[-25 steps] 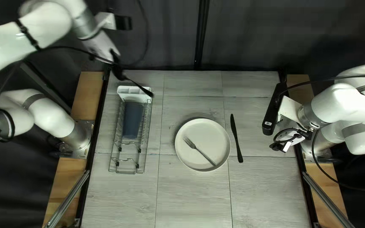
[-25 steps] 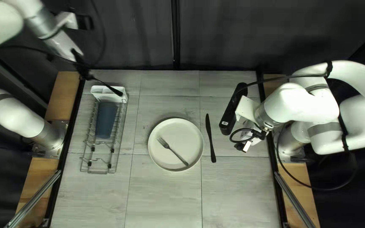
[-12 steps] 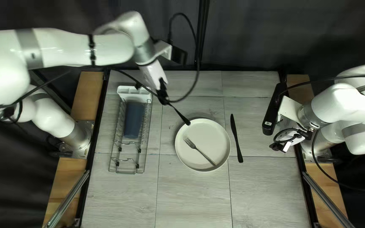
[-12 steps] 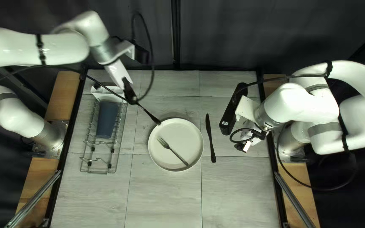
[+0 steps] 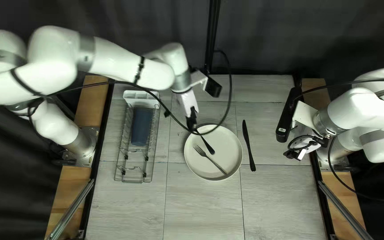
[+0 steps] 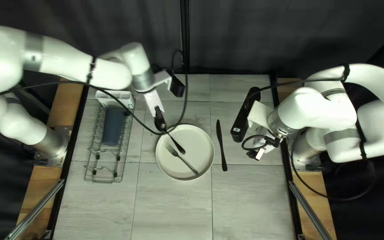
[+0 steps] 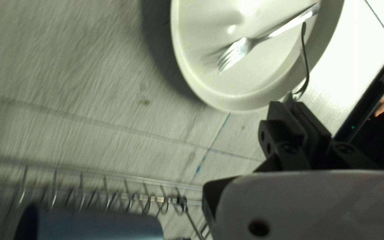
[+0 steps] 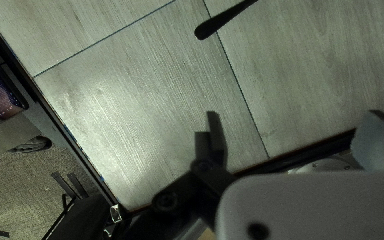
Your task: Pick up and place plate onto table. Place down one fork to the left of the plate. Place spoon and knife to the right of the plate. Place cup above the knife and spoon
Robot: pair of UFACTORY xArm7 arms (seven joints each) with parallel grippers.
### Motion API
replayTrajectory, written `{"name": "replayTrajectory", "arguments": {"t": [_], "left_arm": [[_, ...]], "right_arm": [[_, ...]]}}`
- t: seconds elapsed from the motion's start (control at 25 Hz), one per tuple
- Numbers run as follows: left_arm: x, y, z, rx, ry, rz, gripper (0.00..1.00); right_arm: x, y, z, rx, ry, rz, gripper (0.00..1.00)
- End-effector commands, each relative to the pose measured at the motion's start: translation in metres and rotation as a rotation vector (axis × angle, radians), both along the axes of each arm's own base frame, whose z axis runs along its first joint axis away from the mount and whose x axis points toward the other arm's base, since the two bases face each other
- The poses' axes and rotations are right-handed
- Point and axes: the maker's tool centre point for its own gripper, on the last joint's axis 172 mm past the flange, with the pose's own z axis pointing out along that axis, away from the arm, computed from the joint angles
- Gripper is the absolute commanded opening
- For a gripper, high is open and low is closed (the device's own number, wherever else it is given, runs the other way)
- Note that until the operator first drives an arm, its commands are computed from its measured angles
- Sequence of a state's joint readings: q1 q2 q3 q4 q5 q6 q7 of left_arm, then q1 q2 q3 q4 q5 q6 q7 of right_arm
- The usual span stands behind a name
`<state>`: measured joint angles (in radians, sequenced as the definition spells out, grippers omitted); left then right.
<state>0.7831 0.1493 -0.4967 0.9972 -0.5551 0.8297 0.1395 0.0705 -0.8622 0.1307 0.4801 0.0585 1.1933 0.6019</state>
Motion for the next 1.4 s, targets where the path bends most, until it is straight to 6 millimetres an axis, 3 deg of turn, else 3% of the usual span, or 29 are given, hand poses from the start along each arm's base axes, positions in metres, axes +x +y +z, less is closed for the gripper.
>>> {"name": "replayTrajectory", "arguments": {"t": [0.04, 0.48, 0.52, 0.56, 0.64, 0.68, 0.76, 1.2, 1.4], "left_arm": [[0.017, -0.001, -0.013, -0.005, -0.005, -0.027, 0.00], [0.037, 0.004, -0.024, -0.022, -0.046, -0.029, 0.01], [0.036, 0.004, -0.024, -0.024, -0.048, -0.030, 0.03], [0.035, 0.004, -0.025, -0.027, -0.051, -0.032, 0.13], [0.035, 0.003, -0.028, -0.033, -0.053, -0.034, 0.16], [0.035, 0.003, -0.029, -0.034, -0.053, -0.035, 0.34], [0.035, 0.003, -0.032, -0.043, -0.054, -0.041, 1.00], [0.005, 0.025, -0.020, -0.024, -0.035, -0.032, 1.00], [-0.025, 0.032, 0.009, 0.019, -0.022, -0.029, 1.00]], "right_arm": [[0.000, 0.000, 0.000, 0.000, 0.000, 0.000, 1.00], [0.000, 0.000, 0.000, 0.000, 0.000, 0.000, 1.00], [0.000, 0.000, 0.000, 0.000, 0.000, 0.000, 1.00], [0.000, 0.000, 0.000, 0.000, 0.000, 0.000, 1.00], [0.000, 0.000, 0.000, 0.000, 0.000, 0.000, 1.00], [0.000, 0.000, 0.000, 0.000, 0.000, 0.000, 1.00], [0.000, 0.000, 0.000, 0.000, 0.000, 0.000, 1.00], [0.000, 0.000, 0.000, 0.000, 0.000, 0.000, 1.00], [0.000, 0.000, 0.000, 0.000, 0.000, 0.000, 1.00]]}}
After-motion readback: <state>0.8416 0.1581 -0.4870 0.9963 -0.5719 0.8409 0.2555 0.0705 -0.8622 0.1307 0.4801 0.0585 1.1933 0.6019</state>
